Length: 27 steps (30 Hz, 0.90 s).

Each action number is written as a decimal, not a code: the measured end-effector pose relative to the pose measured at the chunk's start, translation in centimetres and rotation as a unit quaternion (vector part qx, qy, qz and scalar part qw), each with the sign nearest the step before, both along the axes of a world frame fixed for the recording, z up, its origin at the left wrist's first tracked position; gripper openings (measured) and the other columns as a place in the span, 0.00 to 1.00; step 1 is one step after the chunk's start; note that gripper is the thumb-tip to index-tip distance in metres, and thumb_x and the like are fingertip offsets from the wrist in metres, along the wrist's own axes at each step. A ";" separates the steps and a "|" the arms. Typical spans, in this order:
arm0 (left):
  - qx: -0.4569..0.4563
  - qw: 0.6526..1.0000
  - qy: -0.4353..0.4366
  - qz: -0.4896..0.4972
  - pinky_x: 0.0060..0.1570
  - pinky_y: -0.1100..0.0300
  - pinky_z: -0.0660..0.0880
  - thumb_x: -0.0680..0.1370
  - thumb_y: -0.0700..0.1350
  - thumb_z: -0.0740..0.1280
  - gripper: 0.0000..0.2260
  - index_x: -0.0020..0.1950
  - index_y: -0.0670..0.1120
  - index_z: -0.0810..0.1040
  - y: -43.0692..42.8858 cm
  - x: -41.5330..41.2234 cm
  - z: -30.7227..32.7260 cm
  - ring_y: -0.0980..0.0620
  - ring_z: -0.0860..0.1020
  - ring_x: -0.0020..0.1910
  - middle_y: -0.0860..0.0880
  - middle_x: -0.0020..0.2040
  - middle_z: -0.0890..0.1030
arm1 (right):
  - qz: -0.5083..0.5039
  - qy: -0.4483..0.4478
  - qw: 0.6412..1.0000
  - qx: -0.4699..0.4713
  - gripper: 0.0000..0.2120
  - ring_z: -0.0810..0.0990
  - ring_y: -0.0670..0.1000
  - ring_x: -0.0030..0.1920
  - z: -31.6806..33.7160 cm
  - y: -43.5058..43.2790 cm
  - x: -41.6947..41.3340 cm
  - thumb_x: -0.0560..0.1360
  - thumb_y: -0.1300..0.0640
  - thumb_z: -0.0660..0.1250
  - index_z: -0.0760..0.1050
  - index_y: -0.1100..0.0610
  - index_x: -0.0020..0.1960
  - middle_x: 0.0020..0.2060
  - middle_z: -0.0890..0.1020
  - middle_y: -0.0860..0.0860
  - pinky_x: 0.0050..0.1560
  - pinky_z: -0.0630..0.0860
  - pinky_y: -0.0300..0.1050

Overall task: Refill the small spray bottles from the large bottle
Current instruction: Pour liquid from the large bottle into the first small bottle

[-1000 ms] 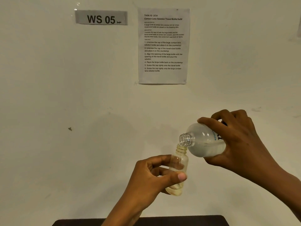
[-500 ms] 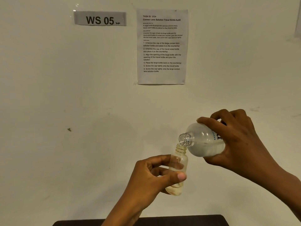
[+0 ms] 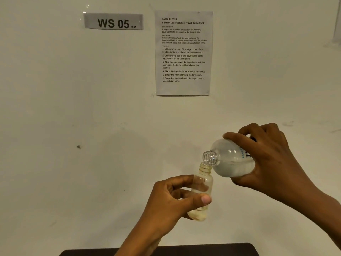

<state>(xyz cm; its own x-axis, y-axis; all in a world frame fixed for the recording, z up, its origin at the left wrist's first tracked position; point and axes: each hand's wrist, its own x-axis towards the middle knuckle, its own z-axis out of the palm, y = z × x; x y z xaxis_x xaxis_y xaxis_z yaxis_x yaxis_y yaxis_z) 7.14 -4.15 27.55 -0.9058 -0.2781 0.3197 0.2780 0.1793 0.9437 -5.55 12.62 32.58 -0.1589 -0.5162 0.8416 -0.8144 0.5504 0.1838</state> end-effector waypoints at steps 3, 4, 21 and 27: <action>0.004 1.000 0.001 0.005 0.32 0.61 0.78 0.58 0.48 0.79 0.13 0.41 0.55 0.84 0.1 0.1 0.1 0.52 0.84 0.39 0.51 0.41 0.85 | 0.000 0.000 1.000 0.000 0.33 0.64 0.51 0.46 0.0 0.0 0.0 0.52 0.47 0.69 0.69 0.46 0.58 0.45 0.74 0.49 0.43 0.63 0.47; 0.005 1.000 0.001 0.004 0.32 0.61 0.78 0.58 0.48 0.78 0.13 0.41 0.55 0.84 0.2 0.1 0.1 0.52 0.84 0.39 0.52 0.41 0.85 | 0.000 0.001 1.000 0.000 0.33 0.64 0.51 0.46 0.1 0.0 0.0 0.52 0.47 0.69 0.69 0.46 0.58 0.45 0.74 0.49 0.43 0.63 0.47; 0.006 1.000 0.002 0.002 0.31 0.62 0.78 0.56 0.49 0.76 0.15 0.42 0.52 0.83 0.5 0.3 0.5 0.53 0.83 0.38 0.52 0.41 0.85 | -0.003 0.007 1.000 0.000 0.34 0.64 0.51 0.46 0.1 0.1 0.1 0.52 0.47 0.69 0.69 0.47 0.58 0.45 0.75 0.50 0.42 0.63 0.47; 0.006 1.000 0.002 0.005 0.31 0.62 0.78 0.56 0.50 0.74 0.15 0.42 0.53 0.83 0.4 0.2 0.5 0.54 0.84 0.39 0.54 0.41 0.85 | 0.000 0.005 1.000 -0.001 0.34 0.64 0.51 0.46 0.1 0.2 0.1 0.52 0.47 0.69 0.69 0.47 0.58 0.45 0.75 0.50 0.42 0.63 0.47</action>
<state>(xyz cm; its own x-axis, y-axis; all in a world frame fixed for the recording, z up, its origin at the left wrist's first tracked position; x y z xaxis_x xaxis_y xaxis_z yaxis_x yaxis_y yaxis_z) 7.36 -3.76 28.01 -0.9019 -0.2908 0.3195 0.2800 0.1698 0.9449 -5.45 12.80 32.66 -0.1514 -0.5144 0.8441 -0.8122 0.5514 0.1904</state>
